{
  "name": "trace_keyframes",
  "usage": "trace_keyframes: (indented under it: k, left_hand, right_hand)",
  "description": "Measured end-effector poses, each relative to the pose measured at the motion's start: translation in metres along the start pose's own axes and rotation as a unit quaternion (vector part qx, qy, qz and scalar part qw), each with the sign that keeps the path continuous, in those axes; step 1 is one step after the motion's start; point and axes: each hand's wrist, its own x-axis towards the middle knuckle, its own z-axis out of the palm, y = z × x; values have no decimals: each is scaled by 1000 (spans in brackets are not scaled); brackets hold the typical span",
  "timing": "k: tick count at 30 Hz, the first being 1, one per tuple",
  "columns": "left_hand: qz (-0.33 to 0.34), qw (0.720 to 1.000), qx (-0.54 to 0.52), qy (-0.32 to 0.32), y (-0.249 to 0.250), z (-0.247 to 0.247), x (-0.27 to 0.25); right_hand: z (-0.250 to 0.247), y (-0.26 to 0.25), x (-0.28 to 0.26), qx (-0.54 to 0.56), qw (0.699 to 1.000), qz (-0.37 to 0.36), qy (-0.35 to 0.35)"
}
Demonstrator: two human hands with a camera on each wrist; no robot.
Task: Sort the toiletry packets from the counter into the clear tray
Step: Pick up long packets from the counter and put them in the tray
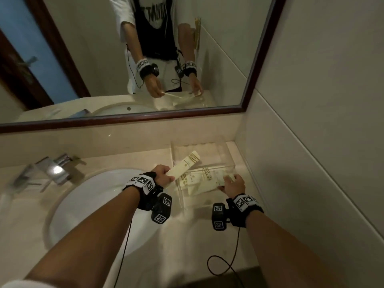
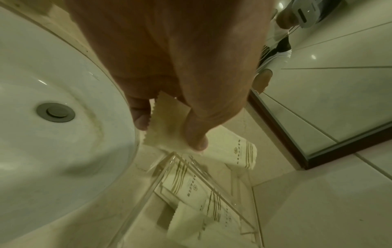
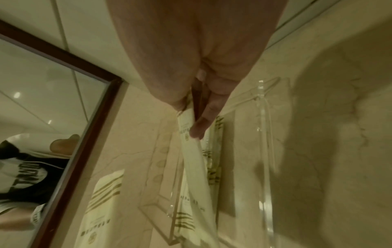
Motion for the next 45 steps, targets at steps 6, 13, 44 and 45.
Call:
trace_keyframes:
  k: [6,13,44,45]
  left_hand:
    - [-5,1000,9,7,-3,5,-1]
    - [0,1000,13,14,-15,9,-2]
    - [-28,999,18,-23,-8,34,13]
    - [-30,999,15,-27,-8,35,14]
  right_hand:
    - [6,16,3,16,999,27,-16]
    - [16,17,4,32,998,38,-31]
    - [13,35,33,-317,946,21,-58]
    - [12,36,34,-319,946,12,-58]
